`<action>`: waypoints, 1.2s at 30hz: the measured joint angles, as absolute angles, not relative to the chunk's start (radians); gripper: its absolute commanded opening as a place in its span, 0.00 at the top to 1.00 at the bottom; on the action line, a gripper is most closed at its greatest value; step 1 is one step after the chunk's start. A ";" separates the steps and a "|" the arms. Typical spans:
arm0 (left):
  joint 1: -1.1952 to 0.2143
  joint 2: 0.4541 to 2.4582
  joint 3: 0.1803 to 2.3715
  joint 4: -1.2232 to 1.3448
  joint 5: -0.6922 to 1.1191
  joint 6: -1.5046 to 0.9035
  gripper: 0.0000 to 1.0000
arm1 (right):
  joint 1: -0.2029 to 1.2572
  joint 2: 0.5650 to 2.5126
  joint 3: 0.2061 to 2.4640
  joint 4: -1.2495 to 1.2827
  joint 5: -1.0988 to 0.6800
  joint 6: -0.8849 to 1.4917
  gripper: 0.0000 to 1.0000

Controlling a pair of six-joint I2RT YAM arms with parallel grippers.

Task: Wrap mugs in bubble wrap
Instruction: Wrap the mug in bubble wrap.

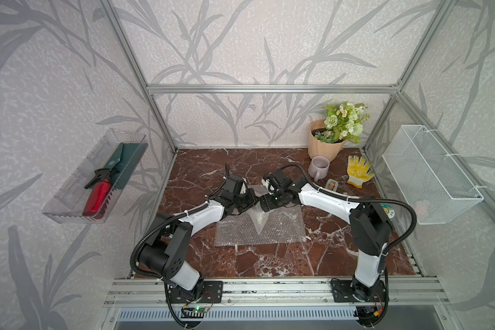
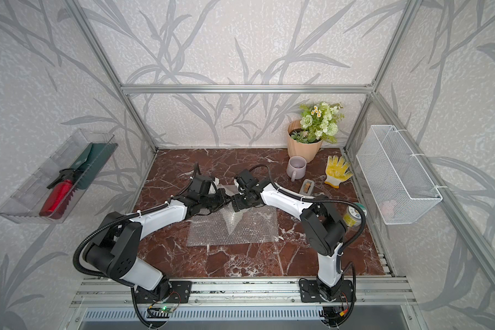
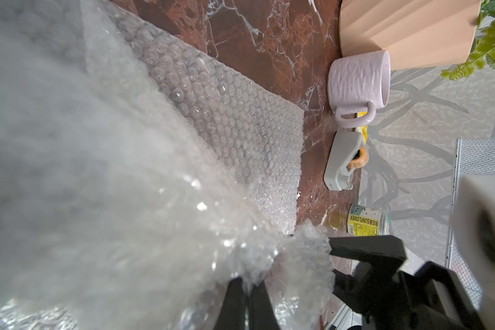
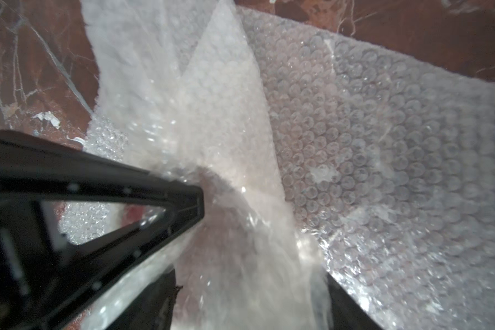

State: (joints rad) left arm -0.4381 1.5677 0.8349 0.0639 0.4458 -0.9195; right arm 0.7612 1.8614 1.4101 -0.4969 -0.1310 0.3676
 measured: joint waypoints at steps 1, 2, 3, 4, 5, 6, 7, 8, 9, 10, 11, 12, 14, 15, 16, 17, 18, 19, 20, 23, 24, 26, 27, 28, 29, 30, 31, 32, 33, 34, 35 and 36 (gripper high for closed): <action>-0.439 1.570 0.835 0.065 0.445 -0.919 1.00 | 0.761 1.842 1.401 -0.495 -0.120 0.366 0.26; -0.440 1.573 0.835 0.066 0.444 -0.919 1.00 | 0.761 1.820 1.390 -0.489 -0.108 0.367 0.25; -0.441 1.575 0.835 0.067 0.443 -0.918 1.00 | 0.761 1.801 1.379 -0.482 -0.101 0.367 0.23; -0.442 1.577 0.835 0.067 0.443 -0.918 1.00 | 0.761 1.779 1.365 -0.470 -0.089 0.366 0.21; -0.444 1.580 0.835 0.068 0.442 -0.918 1.00 | 0.761 1.759 1.349 -0.458 -0.084 0.366 0.18; -0.445 1.583 0.835 0.068 0.442 -0.918 1.00 | 0.761 1.745 1.340 -0.450 -0.081 0.364 0.16; -0.445 1.585 0.835 0.069 0.442 -0.918 1.00 | 0.761 1.732 1.330 -0.444 -0.078 0.364 0.14; -0.445 1.588 0.835 0.069 0.442 -0.918 1.00 | 0.761 1.726 1.325 -0.439 -0.079 0.361 0.13; -0.445 1.590 0.835 0.069 0.442 -0.918 1.00 | 0.761 1.725 1.321 -0.432 -0.080 0.360 0.12; -0.445 1.591 0.835 0.069 0.442 -0.918 1.00 | 0.761 1.725 1.319 -0.426 -0.084 0.358 0.11; -0.445 1.592 0.835 0.069 0.442 -0.918 1.00 | 0.761 1.725 1.314 -0.419 -0.089 0.355 0.10; -0.445 1.592 0.835 0.069 0.442 -0.918 1.00 | 0.761 1.726 1.312 -0.419 -0.093 0.352 0.10; -0.445 1.594 0.835 0.069 0.442 -0.918 1.00 | 0.761 1.728 1.311 -0.416 -0.104 0.348 0.10; -0.445 1.594 0.835 0.068 0.440 -0.918 1.00 | 0.761 1.730 1.311 -0.414 -0.107 0.347 0.10; -0.445 1.594 0.835 0.068 0.439 -0.918 1.00 | 0.761 1.734 1.311 -0.414 -0.108 0.347 0.10; -0.445 1.594 0.835 0.068 0.439 -0.918 1.00 | 0.761 1.741 1.312 -0.414 -0.110 0.347 0.10; -0.445 1.594 0.835 0.068 0.439 -0.918 1.00 | 0.761 1.749 1.314 -0.415 -0.109 0.347 0.10; -0.445 1.594 0.835 0.068 0.439 -0.918 1.00 | 0.761 1.763 1.319 -0.416 -0.109 0.347 0.11; -0.445 1.594 0.835 0.068 0.439 -0.918 1.00 | 0.761 1.784 1.329 -0.417 -0.109 0.347 0.11; -0.445 1.594 0.836 0.067 0.439 -0.917 1.00 | 0.761 1.857 1.377 -0.445 -0.100 0.348 0.15; -0.445 1.594 0.836 0.062 0.436 -0.916 1.00 | 0.761 1.878 1.392 -0.455 -0.095 0.349 0.18; -0.445 1.593 0.842 0.047 0.432 -0.910 1.00 | 0.761 1.906 1.411 -0.469 -0.090 0.353 0.22; -0.444 1.591 0.849 0.035 0.426 -0.907 0.97 | 0.761 1.911 1.414 -0.470 -0.088 0.356 0.23; -0.441 1.584 0.853 0.020 0.417 -0.899 0.92 | 0.762 1.912 1.417 -0.474 -0.086 0.357 0.24; -0.437 1.574 0.856 0.003 0.409 -0.891 0.86 | 0.764 1.913 1.419 -0.477 -0.086 0.359 0.25; -0.434 1.561 0.857 -0.010 0.399 -0.886 0.80 | 0.766 1.913 1.419 -0.477 -0.085 0.362 0.25; -0.426 1.540 0.857 -0.031 0.389 -0.875 0.73 | 0.767 1.915 1.419 -0.476 -0.084 0.364 0.25; -0.415 1.518 0.858 -0.046 0.381 -0.868 0.67 | 0.767 1.917 1.419 -0.476 -0.083 0.366 0.25; -0.403 1.494 0.858 -0.055 0.370 -0.863 0.60 | 0.767 1.919 1.419 -0.474 -0.083 0.368 0.25; -0.388 1.467 0.859 -0.061 0.348 -0.856 0.53 | 0.767 1.921 1.420 -0.474 -0.082 0.369 0.25; -0.368 1.443 0.860 -0.070 0.326 -0.851 0.37 | 0.767 1.923 1.420 -0.476 -0.081 0.369 0.25; -0.346 1.424 0.861 -0.080 0.304 -0.849 0.25 | 0.767 1.925 1.420 -0.476 -0.082 0.370 0.25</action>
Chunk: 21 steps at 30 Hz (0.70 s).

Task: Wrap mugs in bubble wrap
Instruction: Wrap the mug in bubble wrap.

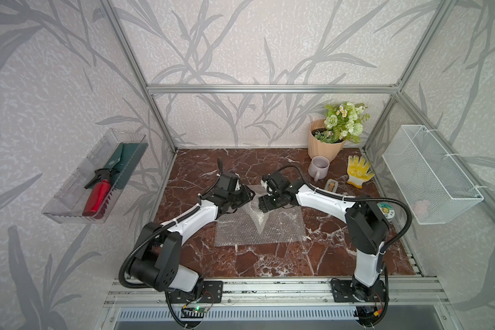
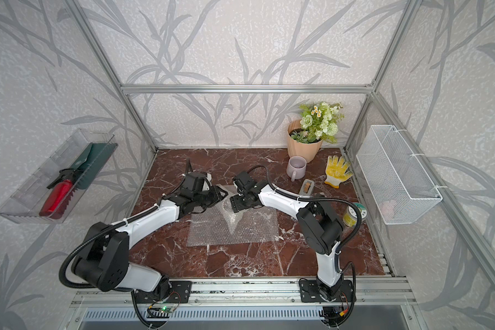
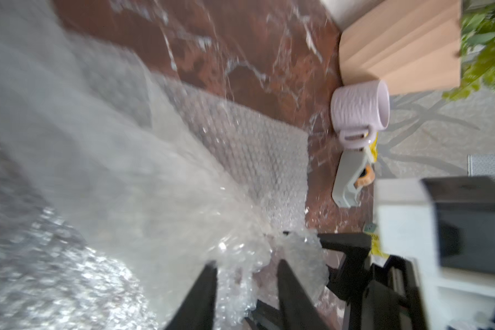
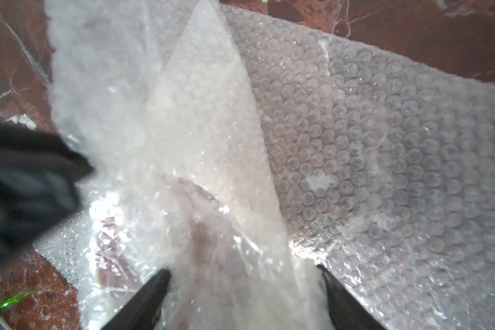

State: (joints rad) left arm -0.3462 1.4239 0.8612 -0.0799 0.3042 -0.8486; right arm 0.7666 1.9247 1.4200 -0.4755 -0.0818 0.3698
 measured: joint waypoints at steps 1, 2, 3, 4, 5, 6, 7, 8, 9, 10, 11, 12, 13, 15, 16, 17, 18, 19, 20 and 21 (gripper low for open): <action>-0.318 1.411 0.867 -0.097 0.282 -0.841 0.16 | 0.767 1.926 1.420 -0.476 -0.082 0.370 0.25; -0.292 1.409 0.879 -0.121 0.265 -0.839 0.09 | 0.767 1.927 1.420 -0.476 -0.083 0.371 0.25; -0.271 1.414 0.893 -0.142 0.249 -0.836 0.04 | 0.767 1.927 1.420 -0.475 -0.083 0.371 0.25; -0.249 1.424 0.912 -0.168 0.231 -0.832 0.02 | 0.767 1.927 1.420 -0.475 -0.083 0.372 0.25; -0.227 1.439 0.932 -0.190 0.217 -0.825 0.01 | 0.767 1.927 1.420 -0.475 -0.083 0.372 0.25; -0.214 1.456 0.951 -0.204 0.210 -0.822 0.01 | 0.767 1.927 1.420 -0.475 -0.083 0.372 0.26; -0.204 1.477 0.973 -0.214 0.209 -0.815 0.01 | 0.767 1.927 1.420 -0.475 -0.083 0.373 0.26; -0.197 1.501 0.994 -0.220 0.210 -0.809 0.01 | 0.767 1.927 1.420 -0.476 -0.083 0.373 0.25; -0.194 1.523 1.011 -0.221 0.212 -0.803 0.02 | 0.767 1.927 1.420 -0.475 -0.083 0.373 0.25; -0.189 1.548 1.029 -0.222 0.213 -0.800 0.04 | 0.767 1.927 1.420 -0.475 -0.083 0.373 0.25; -0.183 1.572 1.045 -0.224 0.215 -0.795 0.07 | 0.767 1.927 1.420 -0.475 -0.084 0.373 0.25; -0.179 1.593 1.058 -0.226 0.218 -0.789 0.14 | 0.767 1.927 1.420 -0.475 -0.085 0.373 0.26; -0.173 1.620 1.074 -0.228 0.223 -0.781 0.22 | 0.767 1.928 1.420 -0.475 -0.086 0.373 0.26; -0.159 1.672 1.104 -0.235 0.242 -0.766 0.30 | 0.767 1.928 1.420 -0.476 -0.087 0.373 0.26; -0.150 1.698 1.121 -0.244 0.250 -0.760 0.33 | 0.767 1.928 1.420 -0.476 -0.087 0.373 0.25; -0.142 1.724 1.139 -0.256 0.258 -0.753 0.35 | 0.767 1.928 1.420 -0.476 -0.087 0.373 0.25; -0.138 1.744 1.152 -0.262 0.263 -0.750 0.38 | 0.767 1.928 1.420 -0.476 -0.087 0.373 0.25; -0.134 1.762 1.163 -0.267 0.266 -0.742 0.41 | 0.767 1.928 1.420 -0.476 -0.087 0.373 0.26; -0.129 1.776 1.169 -0.273 0.268 -0.736 0.44 | 0.767 1.928 1.420 -0.476 -0.087 0.373 0.26; -0.126 1.787 1.176 -0.282 0.268 -0.732 0.47 | 0.767 1.928 1.420 -0.476 -0.087 0.373 0.26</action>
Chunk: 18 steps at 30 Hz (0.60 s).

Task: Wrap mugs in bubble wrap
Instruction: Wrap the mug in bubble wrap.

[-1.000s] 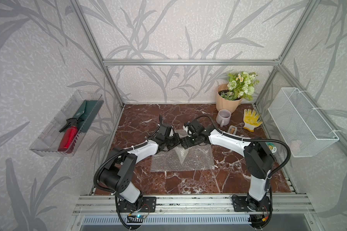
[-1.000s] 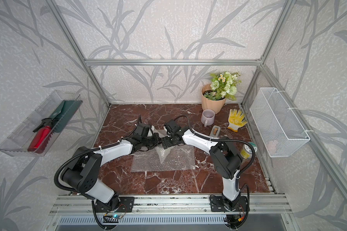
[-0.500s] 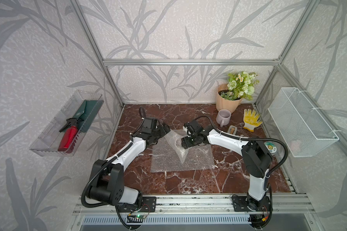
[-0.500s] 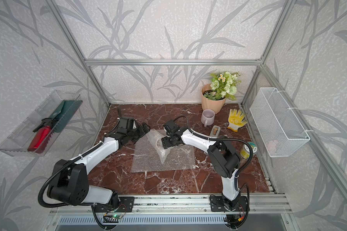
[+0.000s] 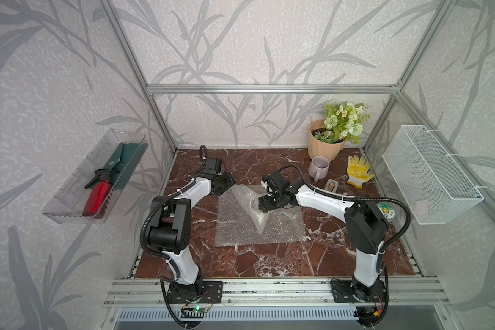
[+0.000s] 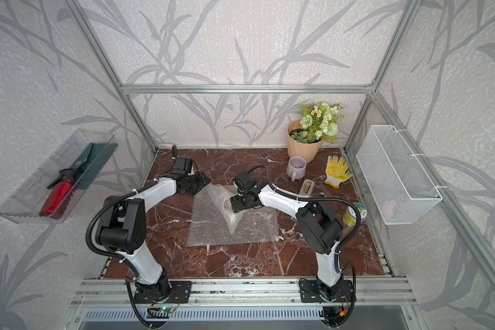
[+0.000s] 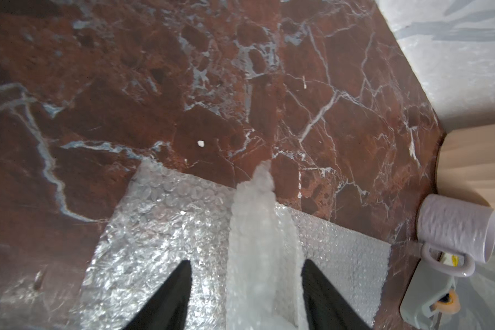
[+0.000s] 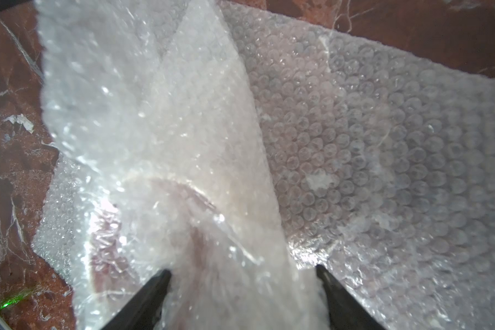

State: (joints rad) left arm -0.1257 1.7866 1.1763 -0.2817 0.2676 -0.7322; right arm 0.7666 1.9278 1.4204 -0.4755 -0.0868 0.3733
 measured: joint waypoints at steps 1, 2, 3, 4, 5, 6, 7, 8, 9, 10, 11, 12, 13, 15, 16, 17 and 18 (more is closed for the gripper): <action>-0.125 1.795 1.180 -0.286 0.268 -0.726 0.47 | 0.767 1.928 1.420 -0.476 -0.087 0.373 0.26; -0.125 1.803 1.187 -0.294 0.267 -0.719 0.49 | 0.767 1.928 1.420 -0.476 -0.087 0.373 0.26; -0.125 1.809 1.192 -0.300 0.267 -0.714 0.51 | 0.767 1.928 1.420 -0.476 -0.087 0.373 0.26; -0.125 1.814 1.199 -0.305 0.267 -0.709 0.53 | 0.767 1.928 1.420 -0.476 -0.087 0.373 0.26; -0.124 1.820 1.206 -0.309 0.267 -0.704 0.56 | 0.767 1.928 1.420 -0.476 -0.087 0.373 0.26; -0.123 1.826 1.214 -0.311 0.268 -0.697 0.59 | 0.767 1.928 1.420 -0.475 -0.087 0.374 0.26; -0.123 1.832 1.223 -0.313 0.268 -0.690 0.64 | 0.767 1.928 1.420 -0.476 -0.087 0.374 0.26; -0.123 1.837 1.231 -0.314 0.269 -0.682 0.69 | 0.767 1.928 1.420 -0.475 -0.087 0.374 0.26; -0.123 1.841 1.237 -0.315 0.271 -0.678 0.73 | 0.767 1.928 1.420 -0.475 -0.087 0.374 0.26; -0.123 1.844 1.244 -0.318 0.272 -0.666 0.78 | 0.767 1.928 1.420 -0.476 -0.087 0.374 0.26; -0.123 1.844 1.248 -0.320 0.273 -0.656 0.84 | 0.767 1.928 1.420 -0.476 -0.087 0.374 0.26; -0.122 1.844 1.252 -0.323 0.274 -0.650 0.88 | 0.767 1.928 1.420 -0.476 -0.087 0.374 0.26; -0.122 1.844 1.256 -0.324 0.275 -0.639 0.93 | 0.767 1.928 1.420 -0.476 -0.087 0.374 0.26; -0.122 1.841 1.258 -0.323 0.282 -0.624 1.00 | 0.767 1.928 1.421 -0.476 -0.087 0.374 0.26; -0.122 1.839 1.258 -0.324 0.285 -0.615 1.00 | 0.767 1.929 1.422 -0.477 -0.087 0.374 0.26; -0.122 1.835 1.258 -0.323 0.289 -0.611 1.00 | 0.767 1.930 1.424 -0.478 -0.087 0.374 0.26; -0.122 1.827 1.254 -0.319 0.293 -0.605 1.00 | 0.767 1.931 1.424 -0.479 -0.087 0.374 0.26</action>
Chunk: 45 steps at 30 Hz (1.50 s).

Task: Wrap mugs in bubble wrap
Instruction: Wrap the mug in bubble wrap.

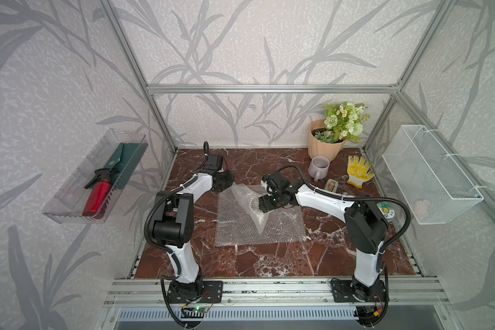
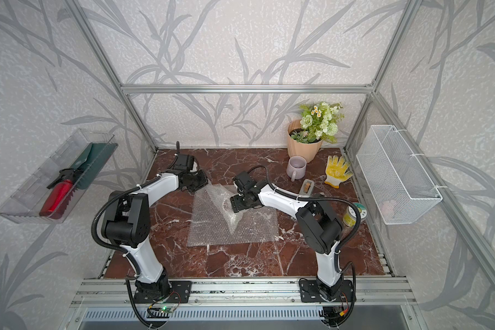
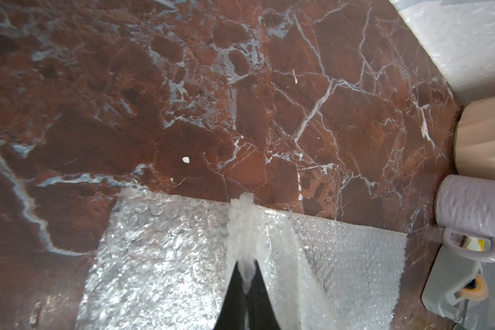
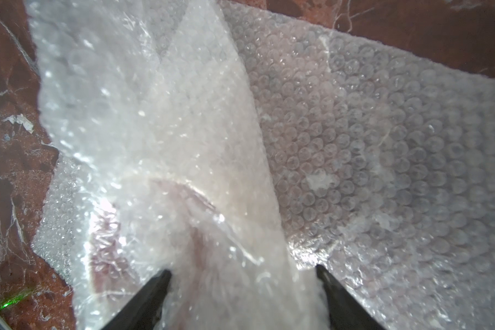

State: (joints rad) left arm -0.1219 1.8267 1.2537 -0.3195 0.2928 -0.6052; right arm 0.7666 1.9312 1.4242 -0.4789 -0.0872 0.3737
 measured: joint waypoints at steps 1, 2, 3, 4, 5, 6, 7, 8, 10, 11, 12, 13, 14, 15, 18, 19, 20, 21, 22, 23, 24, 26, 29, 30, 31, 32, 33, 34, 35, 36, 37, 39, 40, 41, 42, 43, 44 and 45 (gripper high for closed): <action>-0.122 1.814 1.245 -0.313 0.299 -0.603 1.00 | 0.767 1.931 1.424 -0.480 -0.087 0.374 0.26; -0.122 1.794 1.229 -0.301 0.310 -0.601 1.00 | 0.767 1.931 1.424 -0.481 -0.087 0.374 0.26; -0.122 1.767 1.207 -0.286 0.322 -0.602 1.00 | 0.767 1.931 1.424 -0.482 -0.087 0.374 0.26; -0.124 1.738 1.180 -0.267 0.336 -0.602 1.00 | 0.767 1.932 1.424 -0.483 -0.088 0.374 0.26; -0.127 1.700 1.147 -0.247 0.352 -0.603 1.00 | 0.767 1.932 1.424 -0.484 -0.088 0.374 0.26; -0.129 1.660 1.110 -0.221 0.372 -0.606 1.00 | 0.767 1.932 1.424 -0.484 -0.088 0.374 0.26; -0.131 1.625 1.076 -0.194 0.390 -0.613 1.00 | 0.767 1.934 1.424 -0.484 -0.089 0.375 0.26; -0.136 1.585 1.035 -0.159 0.414 -0.625 1.00 | 0.767 1.936 1.425 -0.484 -0.091 0.377 0.26; -0.146 1.522 0.964 -0.092 0.459 -0.648 1.00 | 0.767 1.941 1.428 -0.484 -0.094 0.378 0.26; -0.151 1.493 0.928 -0.058 0.482 -0.661 1.00 | 0.767 1.942 1.429 -0.484 -0.095 0.379 0.26; -0.158 1.467 0.892 -0.022 0.506 -0.677 1.00 | 0.767 1.943 1.430 -0.484 -0.095 0.381 0.26; -0.164 1.449 0.866 0.004 0.524 -0.685 1.00 | 0.767 1.943 1.430 -0.484 -0.095 0.382 0.26; -0.172 1.432 0.840 0.031 0.544 -0.699 1.00 | 0.767 1.943 1.430 -0.484 -0.095 0.383 0.26; -0.181 1.417 0.817 0.057 0.561 -0.710 1.00 | 0.767 1.943 1.430 -0.484 -0.095 0.384 0.26; -0.218 1.377 0.761 0.117 0.604 -0.734 1.00 | 0.767 1.947 1.435 -0.487 -0.096 0.386 0.27; -0.233 1.364 0.748 0.129 0.612 -0.737 1.00 | 0.767 1.950 1.438 -0.489 -0.097 0.387 0.27; -0.247 1.353 0.737 0.138 0.620 -0.739 1.00 | 0.767 1.952 1.440 -0.492 -0.098 0.388 0.27; -0.263 1.344 0.730 0.147 0.629 -0.741 1.00 | 0.767 1.954 1.441 -0.494 -0.098 0.389 0.27; -0.278 1.338 0.725 0.150 0.633 -0.741 1.00 | 0.766 1.955 1.441 -0.495 -0.099 0.389 0.27; -0.294 1.335 0.722 0.152 0.635 -0.741 1.00 | 0.765 1.956 1.443 -0.498 -0.101 0.390 0.27; -0.310 1.332 0.717 0.156 0.636 -0.741 1.00 | 0.765 1.956 1.443 -0.499 -0.104 0.391 0.27; -0.337 1.332 0.701 0.162 0.638 -0.741 1.00 | 0.765 1.958 1.443 -0.500 -0.107 0.392 0.27; -0.367 1.332 0.665 0.178 0.637 -0.741 1.00 | 0.765 1.960 1.444 -0.500 -0.115 0.393 0.27; -0.373 1.332 0.652 0.184 0.635 -0.741 1.00 | 0.765 1.961 1.444 -0.501 -0.117 0.393 0.27; -0.377 1.332 0.642 0.191 0.633 -0.741 1.00 | 0.765 1.961 1.444 -0.501 -0.118 0.393 0.27; -0.381 1.332 0.631 0.200 0.630 -0.742 1.00 | 0.765 1.961 1.444 -0.501 -0.120 0.393 0.27; -0.383 1.332 0.620 0.210 0.628 -0.742 1.00 | 0.765 1.961 1.444 -0.501 -0.122 0.393 0.27; -0.385 1.334 0.611 0.221 0.627 -0.742 1.00 | 0.765 1.961 1.444 -0.501 -0.124 0.394 0.27; -0.387 1.339 0.603 0.231 0.627 -0.741 1.00 | 0.764 1.961 1.444 -0.501 -0.127 0.395 0.27; -0.389 1.346 0.594 0.242 0.626 -0.741 1.00 | 0.762 1.961 1.444 -0.501 -0.132 0.396 0.27; -0.392 1.355 0.587 0.251 0.626 -0.741 1.00 | 0.760 1.961 1.444 -0.501 -0.135 0.397 0.27; -0.397 1.381 0.574 0.273 0.626 -0.741 1.00 | 0.758 1.963 1.444 -0.501 -0.143 0.397 0.27; -0.399 1.395 0.571 0.284 0.626 -0.738 1.00 | 0.758 1.963 1.444 -0.501 -0.145 0.397 0.27; -0.401 1.410 0.568 0.298 0.627 -0.736 1.00 | 0.757 1.963 1.444 -0.501 -0.147 0.398 0.27; -0.402 1.422 0.567 0.312 0.628 -0.734 1.00 | 0.755 1.963 1.443 -0.500 -0.149 0.400 0.27; -0.402 1.431 0.567 0.326 0.629 -0.732 1.00 | 0.753 1.963 1.443 -0.500 -0.150 0.400 0.27; -0.403 1.439 0.567 0.338 0.629 -0.729 1.00 | 0.751 1.963 1.441 -0.498 -0.151 0.400 0.27; -0.404 1.447 0.567 0.348 0.629 -0.725 1.00 | 0.748 1.961 1.436 -0.494 -0.152 0.401 0.27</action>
State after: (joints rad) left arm -0.4042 1.4471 0.5674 0.3481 0.6292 -0.7254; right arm 0.7479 1.9610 1.4364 -0.4938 -0.1520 0.4007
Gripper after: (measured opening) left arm 0.046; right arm 0.733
